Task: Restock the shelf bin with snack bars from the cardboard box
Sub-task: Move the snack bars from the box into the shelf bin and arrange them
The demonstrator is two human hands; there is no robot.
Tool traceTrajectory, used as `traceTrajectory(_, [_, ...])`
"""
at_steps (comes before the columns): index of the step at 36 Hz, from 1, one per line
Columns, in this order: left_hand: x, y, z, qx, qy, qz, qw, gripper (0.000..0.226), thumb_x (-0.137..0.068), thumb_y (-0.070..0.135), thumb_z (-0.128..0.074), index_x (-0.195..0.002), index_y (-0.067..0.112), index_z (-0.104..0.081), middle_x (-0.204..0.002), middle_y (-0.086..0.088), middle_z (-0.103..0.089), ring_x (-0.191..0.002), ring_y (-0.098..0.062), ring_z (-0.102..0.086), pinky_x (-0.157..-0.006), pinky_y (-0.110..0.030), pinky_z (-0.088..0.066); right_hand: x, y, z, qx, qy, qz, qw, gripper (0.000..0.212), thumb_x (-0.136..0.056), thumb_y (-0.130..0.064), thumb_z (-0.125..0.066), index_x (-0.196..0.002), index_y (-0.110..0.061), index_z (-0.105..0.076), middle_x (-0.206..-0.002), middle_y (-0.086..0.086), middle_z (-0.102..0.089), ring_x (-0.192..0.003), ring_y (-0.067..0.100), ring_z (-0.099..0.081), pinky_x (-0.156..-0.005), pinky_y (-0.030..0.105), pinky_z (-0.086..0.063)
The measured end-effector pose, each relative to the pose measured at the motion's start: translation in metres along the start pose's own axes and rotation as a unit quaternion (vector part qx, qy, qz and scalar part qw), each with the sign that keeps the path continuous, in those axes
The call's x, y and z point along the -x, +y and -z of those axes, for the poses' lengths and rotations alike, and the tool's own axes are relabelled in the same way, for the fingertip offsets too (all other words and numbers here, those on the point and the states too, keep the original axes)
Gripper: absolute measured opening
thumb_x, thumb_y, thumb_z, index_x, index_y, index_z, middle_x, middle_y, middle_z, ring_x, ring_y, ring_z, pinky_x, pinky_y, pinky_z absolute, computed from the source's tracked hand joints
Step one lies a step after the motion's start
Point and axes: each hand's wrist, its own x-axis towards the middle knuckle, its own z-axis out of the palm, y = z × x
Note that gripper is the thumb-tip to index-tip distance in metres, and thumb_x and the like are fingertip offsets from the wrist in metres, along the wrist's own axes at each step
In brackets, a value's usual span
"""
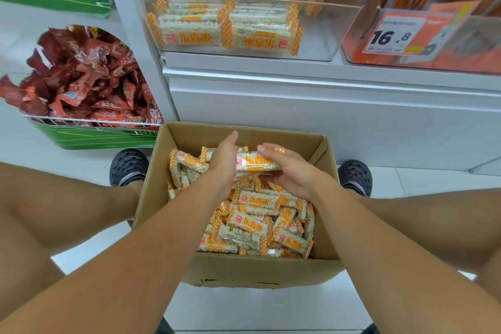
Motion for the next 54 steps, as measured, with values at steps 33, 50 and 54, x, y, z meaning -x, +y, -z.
traceTrajectory(33, [-0.016,0.002,0.018,0.211,0.017,-0.005,0.977,0.059,-0.074,0.031,-0.083,-0.125,0.017,-0.058,-0.107,-0.013,-0.072,-0.091,-0.028,-0.071,-0.068,-0.038,-0.061,-0.003,0.010,-0.029,0.192,0.106,0.162,0.962,0.067,-0.056,-0.050,-0.094,-0.107,-0.038,-0.051,-0.123,0.003,-0.060,-0.114,0.026,-0.060,-0.094,0.046,-0.054])
traceTrajectory(50, [-0.030,0.003,0.030,0.091,0.051,-0.058,0.993,0.024,-0.084,0.011,-0.070,-0.105,0.018,-0.060,-0.100,-0.014,-0.072,-0.088,-0.036,-0.072,-0.074,-0.051,-0.059,0.007,-0.010,-0.019,0.381,0.053,0.219,0.897,0.047,-0.073,-0.045,-0.086,-0.107,-0.025,-0.061,-0.109,-0.015,-0.058,-0.105,0.000,-0.053,-0.080,0.018,-0.041])
traceTrajectory(54, [-0.028,0.005,0.028,0.053,0.059,-0.079,0.994,0.026,-0.076,0.014,-0.075,-0.098,0.021,-0.063,-0.103,-0.016,-0.072,-0.088,-0.035,-0.069,-0.068,-0.045,-0.058,0.007,-0.022,-0.014,0.462,0.037,0.205,0.862,0.053,-0.066,-0.052,-0.088,-0.104,-0.027,-0.059,-0.103,-0.017,-0.058,-0.097,0.005,-0.055,-0.078,0.027,-0.043])
